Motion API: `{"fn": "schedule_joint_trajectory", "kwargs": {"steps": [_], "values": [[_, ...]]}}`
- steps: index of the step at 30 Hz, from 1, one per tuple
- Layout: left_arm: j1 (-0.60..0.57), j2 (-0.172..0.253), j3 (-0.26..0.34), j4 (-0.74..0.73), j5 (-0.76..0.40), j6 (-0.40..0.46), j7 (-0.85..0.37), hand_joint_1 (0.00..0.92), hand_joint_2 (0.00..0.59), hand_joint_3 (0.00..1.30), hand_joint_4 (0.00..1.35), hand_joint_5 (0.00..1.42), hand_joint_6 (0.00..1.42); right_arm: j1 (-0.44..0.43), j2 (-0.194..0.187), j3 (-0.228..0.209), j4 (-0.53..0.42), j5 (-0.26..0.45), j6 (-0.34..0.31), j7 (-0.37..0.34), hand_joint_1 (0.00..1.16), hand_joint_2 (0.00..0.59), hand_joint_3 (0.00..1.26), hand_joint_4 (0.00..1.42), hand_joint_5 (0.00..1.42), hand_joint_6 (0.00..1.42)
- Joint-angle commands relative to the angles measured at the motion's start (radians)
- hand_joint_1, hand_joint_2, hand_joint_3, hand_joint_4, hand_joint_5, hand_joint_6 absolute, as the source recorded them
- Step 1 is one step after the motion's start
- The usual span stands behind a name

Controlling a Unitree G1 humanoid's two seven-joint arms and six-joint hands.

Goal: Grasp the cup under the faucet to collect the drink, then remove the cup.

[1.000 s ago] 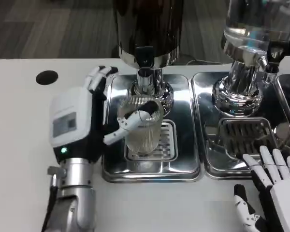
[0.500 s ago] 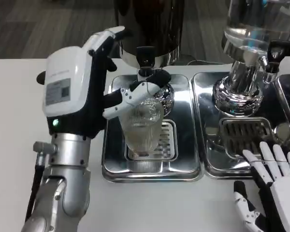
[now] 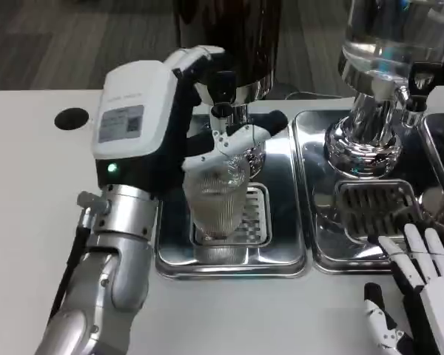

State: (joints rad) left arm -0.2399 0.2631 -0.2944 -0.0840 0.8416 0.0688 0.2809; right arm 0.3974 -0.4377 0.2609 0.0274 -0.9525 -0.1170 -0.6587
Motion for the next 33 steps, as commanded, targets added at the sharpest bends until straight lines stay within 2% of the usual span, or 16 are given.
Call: {"fn": "schedule_joint_trajectory", "kwargs": {"steps": [1,10,20,33], "values": [[0.026,0.017,-0.006,-0.028,0.040,-0.008,0.007,0.000,0.051,0.49,0.43,0.67,0.87,0.002,-0.002,0.003,-0.011,-0.004,-0.007,-0.003,0.01,0.461,0.19,0.02,0.00,0.00],[0.067,0.024,0.004,-0.019,0.054,-0.029,0.033,0.000,0.054,0.55,0.52,0.70,0.89,-0.007,0.004,0.013,-0.011,-0.009,0.000,0.003,0.01,0.463,0.19,0.02,0.00,0.00],[0.081,0.044,-0.015,-0.015,0.129,-0.049,0.086,0.000,0.061,0.52,0.49,0.70,0.89,-0.012,0.003,0.017,-0.011,-0.009,0.004,0.005,0.01,0.463,0.19,0.02,0.00,0.00],[0.105,0.048,-0.029,-0.007,0.177,-0.046,0.105,0.000,0.068,0.51,0.48,0.69,0.89,-0.013,0.001,0.013,-0.011,-0.002,0.001,0.006,0.01,0.463,0.19,0.02,0.00,0.00]]}}
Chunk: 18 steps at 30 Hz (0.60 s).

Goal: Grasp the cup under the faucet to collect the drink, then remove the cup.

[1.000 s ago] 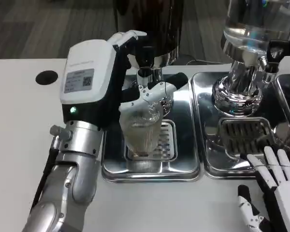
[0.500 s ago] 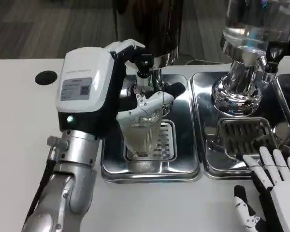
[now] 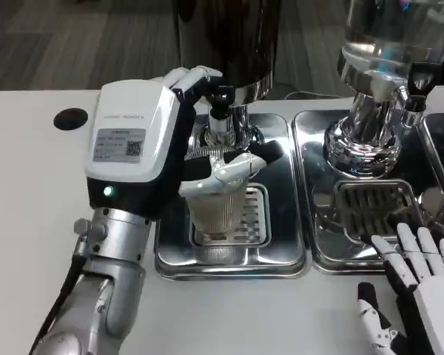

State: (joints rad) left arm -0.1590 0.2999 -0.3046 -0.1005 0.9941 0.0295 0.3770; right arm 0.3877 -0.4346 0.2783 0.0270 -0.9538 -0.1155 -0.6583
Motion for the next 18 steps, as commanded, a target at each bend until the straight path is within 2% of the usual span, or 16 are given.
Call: {"fn": "schedule_joint_trajectory", "kwargs": {"steps": [1,18], "values": [[0.026,0.012,-0.022,0.011,0.029,-0.007,0.012,0.000,0.068,0.51,0.48,0.69,0.89,-0.003,-0.001,-0.003,-0.011,-0.001,0.000,0.005,0.01,0.463,0.19,0.02,0.00,0.00],[0.059,0.028,-0.052,0.018,0.079,0.005,0.057,0.000,0.070,0.46,0.43,0.69,0.87,0.001,-0.002,-0.002,-0.014,-0.004,-0.001,0.002,0.01,0.463,0.19,0.02,0.00,0.00]]}}
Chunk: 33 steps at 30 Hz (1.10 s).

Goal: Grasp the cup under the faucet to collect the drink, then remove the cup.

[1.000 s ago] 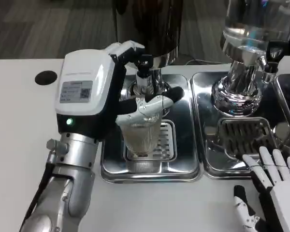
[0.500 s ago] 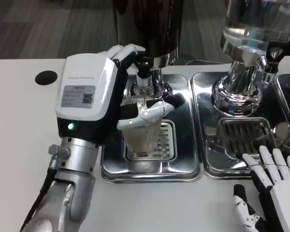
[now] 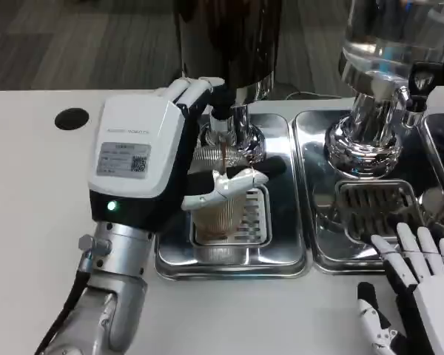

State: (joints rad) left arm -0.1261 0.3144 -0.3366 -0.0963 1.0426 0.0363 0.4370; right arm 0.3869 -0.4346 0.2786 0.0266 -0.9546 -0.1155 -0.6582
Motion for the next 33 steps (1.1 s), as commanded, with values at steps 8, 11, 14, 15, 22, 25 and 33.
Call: {"fn": "schedule_joint_trajectory", "kwargs": {"steps": [8,11,14,15,22,25,33], "values": [[0.037,0.009,-0.024,0.022,0.043,-0.002,0.004,0.000,0.070,0.46,0.43,0.69,0.87,0.001,0.000,-0.001,-0.016,-0.006,0.001,0.001,0.01,0.463,0.19,0.02,0.00,0.00],[0.040,0.009,-0.025,0.025,0.041,-0.004,0.009,0.000,0.070,0.46,0.43,0.69,0.87,0.002,-0.001,-0.003,-0.015,-0.004,0.000,0.001,0.01,0.463,0.19,0.02,0.00,0.00],[0.037,0.008,-0.021,0.023,0.026,-0.010,0.006,0.000,0.070,0.46,0.43,0.69,0.87,0.002,-0.003,-0.004,-0.014,-0.003,-0.001,0.001,0.01,0.463,0.19,0.02,0.00,0.00],[0.035,0.008,-0.018,0.022,0.021,-0.011,0.005,0.000,0.070,0.46,0.43,0.69,0.87,0.002,-0.003,-0.004,-0.013,-0.004,-0.001,0.001,0.01,0.463,0.19,0.02,0.00,0.00],[0.033,0.012,-0.019,0.024,0.021,-0.012,0.004,0.000,0.070,0.46,0.43,0.69,0.87,-0.005,-0.002,-0.005,-0.017,-0.003,0.001,0.006,0.01,0.465,0.18,0.01,0.00,0.00],[0.034,0.012,-0.019,0.024,0.023,-0.010,0.004,0.000,0.070,0.46,0.43,0.69,0.87,-0.007,0.000,-0.002,-0.012,-0.003,0.001,0.005,0.01,0.465,0.18,0.01,0.00,0.00],[0.038,0.018,-0.021,0.029,0.031,-0.010,0.010,0.000,0.069,0.46,0.43,0.69,0.87,-0.011,0.003,0.004,-0.004,-0.004,0.002,0.003,0.01,0.465,0.18,0.01,0.00,0.00]]}}
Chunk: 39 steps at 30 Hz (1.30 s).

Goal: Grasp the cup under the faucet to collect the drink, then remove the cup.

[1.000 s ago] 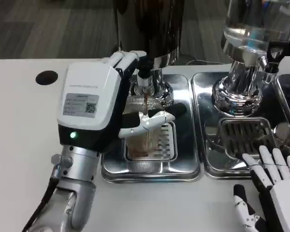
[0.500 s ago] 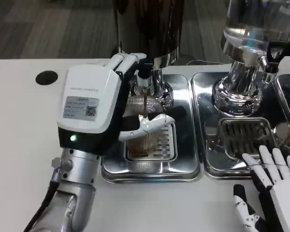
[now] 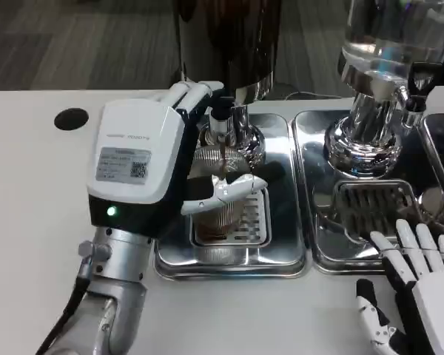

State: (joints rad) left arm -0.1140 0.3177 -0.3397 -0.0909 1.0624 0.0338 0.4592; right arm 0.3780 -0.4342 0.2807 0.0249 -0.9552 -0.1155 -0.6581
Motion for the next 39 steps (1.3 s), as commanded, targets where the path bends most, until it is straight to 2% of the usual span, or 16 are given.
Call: {"fn": "schedule_joint_trajectory", "kwargs": {"steps": [1,38,39], "values": [[0.027,0.015,-0.018,0.024,0.013,-0.008,-0.010,0.000,0.069,0.46,0.43,0.69,0.87,-0.002,0.003,0.002,-0.002,-0.004,0.002,0.003,0.01,0.465,0.18,0.01,0.00,0.00],[0.031,0.018,-0.016,0.006,0.032,0.008,-0.004,0.000,0.069,0.46,0.43,0.69,0.87,0.007,0.001,0.004,-0.005,-0.003,0.003,-0.001,0.01,0.475,0.18,0.01,0.00,0.00],[0.031,0.017,-0.015,0.004,0.032,0.010,-0.003,0.000,0.069,0.44,0.42,0.67,0.83,0.007,0.001,0.004,-0.004,-0.002,0.002,-0.001,0.01,0.475,0.18,0.01,0.00,0.00]]}}
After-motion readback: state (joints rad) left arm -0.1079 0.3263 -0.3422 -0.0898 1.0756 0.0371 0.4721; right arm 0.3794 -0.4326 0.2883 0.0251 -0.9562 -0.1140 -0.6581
